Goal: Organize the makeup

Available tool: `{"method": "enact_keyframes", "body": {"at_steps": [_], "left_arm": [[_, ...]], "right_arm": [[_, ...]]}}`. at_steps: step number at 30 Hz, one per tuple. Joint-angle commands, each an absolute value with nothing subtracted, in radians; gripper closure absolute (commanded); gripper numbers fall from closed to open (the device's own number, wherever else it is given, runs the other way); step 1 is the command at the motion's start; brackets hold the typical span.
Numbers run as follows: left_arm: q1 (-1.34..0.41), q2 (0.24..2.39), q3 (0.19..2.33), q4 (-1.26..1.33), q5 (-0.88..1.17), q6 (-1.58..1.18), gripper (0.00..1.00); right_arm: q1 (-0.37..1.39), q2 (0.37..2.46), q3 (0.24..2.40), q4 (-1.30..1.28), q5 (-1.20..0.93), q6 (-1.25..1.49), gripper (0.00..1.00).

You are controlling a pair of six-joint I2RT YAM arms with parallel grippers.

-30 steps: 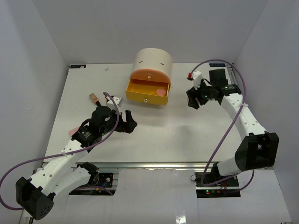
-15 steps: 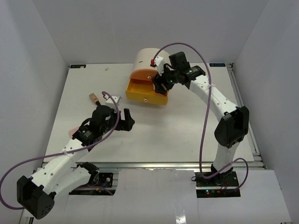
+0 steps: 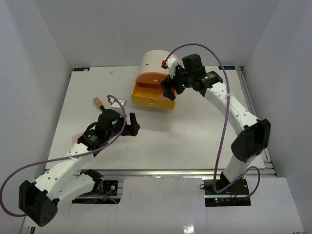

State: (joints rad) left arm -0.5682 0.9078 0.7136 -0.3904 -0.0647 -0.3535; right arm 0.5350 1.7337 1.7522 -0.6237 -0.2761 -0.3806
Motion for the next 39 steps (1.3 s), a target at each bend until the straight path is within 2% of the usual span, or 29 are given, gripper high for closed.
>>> {"method": "enact_keyframes", "body": {"at_steps": [1,3,5,8,11,17,20,27,39], "left_arm": [[-0.514,0.998,0.732,-0.414,-0.123,-0.389,0.05],[-0.421,1.06,0.748,-0.416,-0.091,-0.417,0.07],[-0.353,1.139,0.778,-0.415,-0.061,-0.441,0.08],[-0.258,1.267,0.84,-0.414,-0.03,-0.468,0.06],[-0.215,1.389,0.907,-0.4,-0.039,-0.477,0.02],[-0.192,1.701,1.14,-0.428,-0.098,-0.451,0.02],[-0.192,1.787,1.27,-0.45,-0.139,-0.426,0.02],[-0.192,1.918,1.453,-0.508,-0.262,-0.369,0.02],[-0.193,2.094,1.611,-0.564,-0.309,-0.313,0.03]], "right_arm": [[0.434,1.517,1.569,-0.581,-0.516,-0.441,0.1],[0.338,1.424,1.423,-0.564,-0.769,-0.561,0.1],[0.238,1.375,1.284,-0.521,-0.905,-0.585,0.1],[0.144,1.301,1.073,-0.435,-1.024,-0.599,0.1],[0.082,1.25,1.012,-0.378,-1.077,-0.58,0.1],[0.048,1.262,0.984,-0.371,-1.101,-0.583,0.1],[0.038,1.262,0.975,-0.372,-1.111,-0.581,0.1],[0.008,1.251,0.967,-0.373,-1.145,-0.576,0.1],[-0.07,1.268,0.96,-0.373,-1.171,-0.56,0.1]]}}
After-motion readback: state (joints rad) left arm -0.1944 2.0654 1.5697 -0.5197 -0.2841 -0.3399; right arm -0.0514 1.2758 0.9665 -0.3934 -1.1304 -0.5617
